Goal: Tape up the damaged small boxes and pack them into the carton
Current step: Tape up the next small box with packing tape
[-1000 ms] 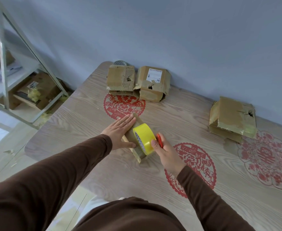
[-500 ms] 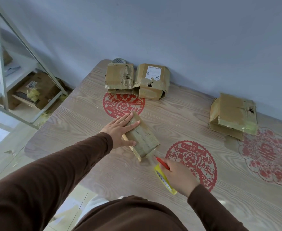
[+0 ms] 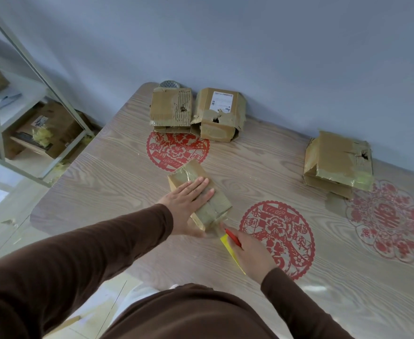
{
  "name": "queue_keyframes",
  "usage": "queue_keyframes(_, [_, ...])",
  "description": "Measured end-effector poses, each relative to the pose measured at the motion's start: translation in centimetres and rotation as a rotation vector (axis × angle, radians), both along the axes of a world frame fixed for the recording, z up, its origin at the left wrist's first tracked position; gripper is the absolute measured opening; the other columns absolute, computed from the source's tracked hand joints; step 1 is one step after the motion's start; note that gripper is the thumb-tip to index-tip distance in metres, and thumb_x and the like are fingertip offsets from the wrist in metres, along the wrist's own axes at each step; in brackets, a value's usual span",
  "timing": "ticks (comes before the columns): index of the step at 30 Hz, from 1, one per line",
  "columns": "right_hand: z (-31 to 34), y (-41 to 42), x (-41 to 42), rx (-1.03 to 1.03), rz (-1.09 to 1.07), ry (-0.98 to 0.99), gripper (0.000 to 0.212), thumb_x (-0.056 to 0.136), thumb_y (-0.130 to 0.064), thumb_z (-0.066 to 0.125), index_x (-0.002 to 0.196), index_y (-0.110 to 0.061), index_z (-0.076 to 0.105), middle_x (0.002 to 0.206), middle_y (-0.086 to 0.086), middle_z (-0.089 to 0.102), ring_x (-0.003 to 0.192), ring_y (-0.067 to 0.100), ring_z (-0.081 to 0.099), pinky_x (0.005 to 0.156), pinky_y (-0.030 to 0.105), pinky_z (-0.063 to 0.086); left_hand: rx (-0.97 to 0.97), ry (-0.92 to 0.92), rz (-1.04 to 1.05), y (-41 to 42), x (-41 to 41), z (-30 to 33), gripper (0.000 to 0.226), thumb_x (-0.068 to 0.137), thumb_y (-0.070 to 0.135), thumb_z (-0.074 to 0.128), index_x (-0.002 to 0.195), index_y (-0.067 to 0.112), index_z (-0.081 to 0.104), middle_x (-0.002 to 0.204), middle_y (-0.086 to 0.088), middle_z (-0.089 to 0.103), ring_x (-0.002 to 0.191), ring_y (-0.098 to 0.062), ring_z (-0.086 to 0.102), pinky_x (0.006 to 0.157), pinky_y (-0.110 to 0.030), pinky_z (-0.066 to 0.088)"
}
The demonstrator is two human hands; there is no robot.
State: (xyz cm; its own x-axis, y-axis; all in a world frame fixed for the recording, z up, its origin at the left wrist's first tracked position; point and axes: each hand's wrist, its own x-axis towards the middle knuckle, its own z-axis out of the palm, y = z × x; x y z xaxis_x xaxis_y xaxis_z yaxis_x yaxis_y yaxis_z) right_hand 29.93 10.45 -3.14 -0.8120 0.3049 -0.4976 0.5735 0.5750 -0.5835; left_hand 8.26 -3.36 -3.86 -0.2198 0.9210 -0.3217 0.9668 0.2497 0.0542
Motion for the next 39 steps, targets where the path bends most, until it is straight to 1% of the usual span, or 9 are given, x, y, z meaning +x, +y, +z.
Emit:
queue_keyframes(7, [-0.4,-0.4,1.0,-0.175,0.019,0.046,0.048,0.105,-0.051,0.035,0.128,-0.083,0.008,0.143,-0.002,0.052,0.119,0.006,0.05,0.101,0.023,0.037,-0.003,0.067,0.08,0.3,2.3,0.0,0.129,0.066,0.101,0.022,0.154,0.02,-0.027,0.159,-0.005,-0.037,0.148,-0.022,-0.034,0.122,-0.047,-0.018])
queue_keyframes(12, [0.5,0.0,0.7,-0.285,-0.04,0.02,0.047,0.108,-0.041,0.038,0.148,-0.057,0.021,0.145,-0.023,0.032,0.13,-0.002,0.029,0.105,0.017,0.024,0.133,-0.036,0.279,0.9,5.5,-1.4,0.096,0.089,0.079,0.03,0.157,0.032,-0.02,0.165,-0.007,-0.023,0.151,-0.023,-0.025,0.123,-0.045,-0.014])
queue_keyframes(17, [0.8,1.0,0.9,-0.461,-0.252,0.092,0.038,0.107,-0.031,0.043,0.145,-0.038,0.041,0.137,-0.02,0.05,0.131,0.001,0.047,0.098,0.005,0.034,0.158,-0.024,0.075,0.3,0.6,-0.8,0.095,0.091,0.057,0.054,0.158,0.036,-0.011,0.165,-0.001,-0.018,0.152,-0.018,-0.017,0.124,-0.041,-0.01])
queue_keyframes(23, [0.7,-3.5,-3.0,-0.619,-0.369,0.082,0.046,0.105,-0.014,0.048,0.139,-0.043,0.037,0.137,-0.011,0.055,0.12,0.008,0.055,0.102,0.023,0.048,0.192,0.028,0.2,0.4,-1.4,-0.5,0.108,0.091,0.033,0.065,0.154,0.039,-0.023,0.165,0.0,-0.021,0.152,-0.019,-0.019,0.126,-0.043,-0.001])
queue_keyframes(27, [-0.3,-5.2,-3.5,-0.582,-0.455,0.097,0.058,0.104,-0.013,0.047,0.152,-0.041,0.035,0.144,-0.012,0.049,0.13,0.009,0.047,0.116,0.032,0.035,0.597,-0.353,1.034,-1.9,2.4,-2.4,0.089,0.081,0.014,0.075,0.154,0.026,0.026,0.151,-0.011,0.031,0.139,-0.027,0.032,0.116,-0.041,0.031])
queue_keyframes(30, [-0.5,-4.7,-2.8,-0.619,-0.412,0.1,0.058,0.106,-0.011,0.045,0.153,-0.043,0.033,0.155,-0.014,0.036,0.143,0.009,0.034,0.121,0.035,0.027,0.669,-1.137,1.549,-2.0,6.8,-2.6,0.024,0.098,0.021,0.059,0.121,0.017,0.056,0.096,-0.01,0.058,0.085,-0.026,0.06,0.072,-0.034,0.052])
queue_keyframes(32, [0.0,-4.3,-2.6,-0.664,-0.344,0.072,0.056,0.107,-0.019,0.044,0.154,-0.045,0.029,0.154,-0.018,0.035,0.143,0.007,0.033,0.121,0.035,0.028,0.477,-1.404,1.501,-1.2,8.2,-2.1,0.021,0.099,0.032,0.06,0.118,0.022,0.059,0.092,-0.009,0.066,0.077,-0.024,0.066,0.069,-0.037,0.058])
queue_keyframes(35, [0.9,-2.9,-2.7,-0.451,-0.217,0.094,0.046,0.108,-0.033,0.041,0.153,-0.034,0.035,0.141,-0.015,0.045,0.133,0.005,0.042,0.107,0.023,0.036,0.483,-1.43,1.453,-0.3,7.9,-2.6,0.021,0.096,0.017,0.066,0.115,0.023,0.06,0.094,-0.011,0.067,0.078,-0.027,0.066,0.083,-0.051,0.058])
queue_keyframes(39, [1.8,0.0,-3.7,0.124,-0.022,0.117,0.052,0.093,-0.072,0.038,0.109,-0.022,0.044,0.082,-0.007,0.059,0.071,0.017,0.059,0.061,0.034,0.043,0.527,-1.407,1.502,-0.4,7.4,-3.2,0.013,0.097,0.013,0.063,0.107,0.021,0.065,0.094,-0.011,0.068,0.08,-0.025,0.064,0.074,-0.039,0.056])
